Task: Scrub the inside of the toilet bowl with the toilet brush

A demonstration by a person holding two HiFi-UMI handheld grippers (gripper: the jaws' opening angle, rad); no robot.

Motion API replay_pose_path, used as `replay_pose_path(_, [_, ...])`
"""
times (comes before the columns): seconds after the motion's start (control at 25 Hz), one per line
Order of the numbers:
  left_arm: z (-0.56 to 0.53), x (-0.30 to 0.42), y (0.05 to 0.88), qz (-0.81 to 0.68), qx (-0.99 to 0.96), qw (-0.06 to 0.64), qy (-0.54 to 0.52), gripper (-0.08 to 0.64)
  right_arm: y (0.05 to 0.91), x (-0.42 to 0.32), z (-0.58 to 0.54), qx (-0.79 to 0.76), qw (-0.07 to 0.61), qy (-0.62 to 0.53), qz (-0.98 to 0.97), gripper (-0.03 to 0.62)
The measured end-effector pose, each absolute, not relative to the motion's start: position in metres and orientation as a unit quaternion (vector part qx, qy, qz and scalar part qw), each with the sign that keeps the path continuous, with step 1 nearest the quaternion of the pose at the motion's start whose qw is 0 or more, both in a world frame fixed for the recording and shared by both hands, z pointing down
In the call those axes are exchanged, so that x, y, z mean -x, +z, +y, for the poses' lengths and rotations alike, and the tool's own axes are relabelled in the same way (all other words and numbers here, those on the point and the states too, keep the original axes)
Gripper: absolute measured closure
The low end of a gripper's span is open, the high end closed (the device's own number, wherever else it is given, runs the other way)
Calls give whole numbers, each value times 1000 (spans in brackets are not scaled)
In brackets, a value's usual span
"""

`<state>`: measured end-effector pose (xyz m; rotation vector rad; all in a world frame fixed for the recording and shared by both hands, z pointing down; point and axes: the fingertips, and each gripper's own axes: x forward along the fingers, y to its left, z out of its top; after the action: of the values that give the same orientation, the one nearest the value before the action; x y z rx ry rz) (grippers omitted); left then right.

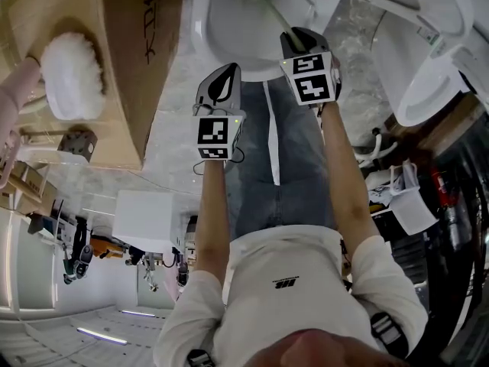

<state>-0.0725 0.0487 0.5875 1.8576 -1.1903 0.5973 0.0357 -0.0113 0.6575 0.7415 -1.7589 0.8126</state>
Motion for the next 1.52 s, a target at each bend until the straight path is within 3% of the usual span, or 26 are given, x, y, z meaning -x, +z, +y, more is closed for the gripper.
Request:
replay_pose_path(0.56, [42, 72, 579, -495, -737, 403, 223, 552, 642, -54, -38, -124, 613, 39, -779, 514])
replay_pose_path(0.88, [44, 68, 577, -502, -733, 406, 215, 552, 638, -64, -54, -45, 639, -110, -760, 515])
replay_pose_path(1.52, [49, 63, 576, -496, -738, 403, 217, 552, 636, -112, -48, -2, 704, -154, -694, 515])
